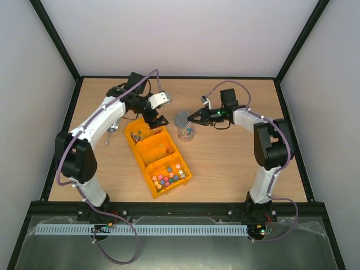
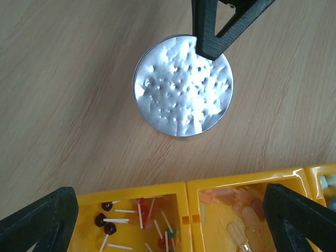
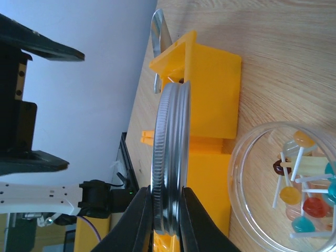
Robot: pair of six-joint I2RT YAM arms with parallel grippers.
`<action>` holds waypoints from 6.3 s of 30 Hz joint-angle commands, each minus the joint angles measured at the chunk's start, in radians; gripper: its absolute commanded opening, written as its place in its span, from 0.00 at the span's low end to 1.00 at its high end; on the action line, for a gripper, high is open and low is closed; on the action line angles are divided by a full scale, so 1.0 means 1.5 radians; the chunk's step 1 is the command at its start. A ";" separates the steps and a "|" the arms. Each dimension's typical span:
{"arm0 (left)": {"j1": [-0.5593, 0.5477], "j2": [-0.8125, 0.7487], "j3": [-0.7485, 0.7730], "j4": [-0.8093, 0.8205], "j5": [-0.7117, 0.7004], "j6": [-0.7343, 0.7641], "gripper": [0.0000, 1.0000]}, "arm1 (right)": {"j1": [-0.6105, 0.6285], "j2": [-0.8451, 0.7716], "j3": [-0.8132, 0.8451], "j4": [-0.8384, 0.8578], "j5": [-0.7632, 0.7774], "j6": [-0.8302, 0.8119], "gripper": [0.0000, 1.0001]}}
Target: Pack the candies
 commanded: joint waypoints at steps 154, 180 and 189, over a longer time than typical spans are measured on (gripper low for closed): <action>-0.149 0.205 0.106 0.030 -0.089 0.024 0.89 | -0.046 0.077 0.072 -0.250 0.143 -0.202 0.51; -0.171 0.269 0.063 0.080 -0.159 0.015 0.67 | -0.049 0.116 0.017 -0.226 0.180 -0.235 0.30; -0.161 0.265 0.126 0.047 -0.103 0.008 0.73 | -0.067 0.063 -0.004 -0.182 0.158 -0.248 0.46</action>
